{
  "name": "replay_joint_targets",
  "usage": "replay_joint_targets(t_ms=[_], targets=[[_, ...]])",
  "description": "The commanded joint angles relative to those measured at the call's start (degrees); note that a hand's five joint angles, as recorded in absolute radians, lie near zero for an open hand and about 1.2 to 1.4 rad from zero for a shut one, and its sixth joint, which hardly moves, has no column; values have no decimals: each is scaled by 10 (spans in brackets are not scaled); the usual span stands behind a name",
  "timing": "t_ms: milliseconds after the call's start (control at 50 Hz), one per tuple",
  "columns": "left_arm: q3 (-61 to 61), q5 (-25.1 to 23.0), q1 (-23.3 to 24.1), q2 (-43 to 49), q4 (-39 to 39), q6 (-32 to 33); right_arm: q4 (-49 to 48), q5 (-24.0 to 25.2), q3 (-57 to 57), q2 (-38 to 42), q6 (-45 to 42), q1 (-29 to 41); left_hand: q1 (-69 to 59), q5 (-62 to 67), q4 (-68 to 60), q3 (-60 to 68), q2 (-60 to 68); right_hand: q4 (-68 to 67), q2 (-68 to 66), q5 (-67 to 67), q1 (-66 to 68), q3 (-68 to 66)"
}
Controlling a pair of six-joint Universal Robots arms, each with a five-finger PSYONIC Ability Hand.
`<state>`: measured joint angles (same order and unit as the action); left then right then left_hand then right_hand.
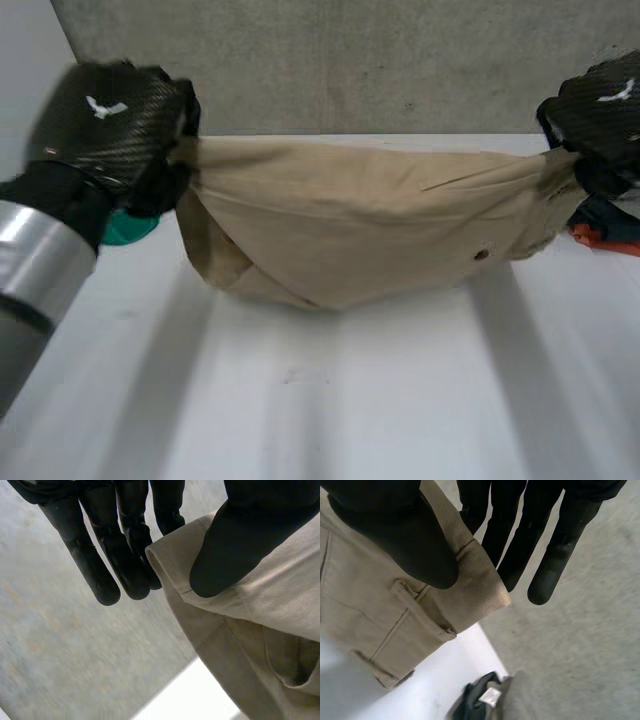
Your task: Fold the laundry.
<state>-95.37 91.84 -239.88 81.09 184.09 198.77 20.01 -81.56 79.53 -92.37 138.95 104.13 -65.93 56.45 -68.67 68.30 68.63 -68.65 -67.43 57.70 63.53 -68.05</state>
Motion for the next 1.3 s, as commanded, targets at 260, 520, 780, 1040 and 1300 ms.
replay_joint_targets(t_ms=[260, 520, 780, 1040, 1300], targets=[[343, -5, -43, 355, 234, 2, -303, -106, -195, 284, 57, 52, -141, 136, -113, 117, 114, -114, -126, 123, 165, -119], [411, 0, -65, 357, 364, -2, -580, -106, -221, 284, 75, 102, -141, 136, -113, 117, 114, -114, -126, 123, 165, -119], [156, -5, -72, 359, 339, 4, -510, -92, -107, 365, 74, 111, -141, 136, -113, 117, 114, -114, -126, 123, 165, -119], [-80, -1, -56, 298, 203, 86, -420, -38, 30, 388, 67, 105, -141, 136, -113, 117, 114, -114, -126, 123, 165, -119], [-148, -4, -23, 80, -104, 135, -61, -39, 132, 213, -22, 100, -141, 136, -113, 117, 114, -114, -126, 123, 165, -119]])
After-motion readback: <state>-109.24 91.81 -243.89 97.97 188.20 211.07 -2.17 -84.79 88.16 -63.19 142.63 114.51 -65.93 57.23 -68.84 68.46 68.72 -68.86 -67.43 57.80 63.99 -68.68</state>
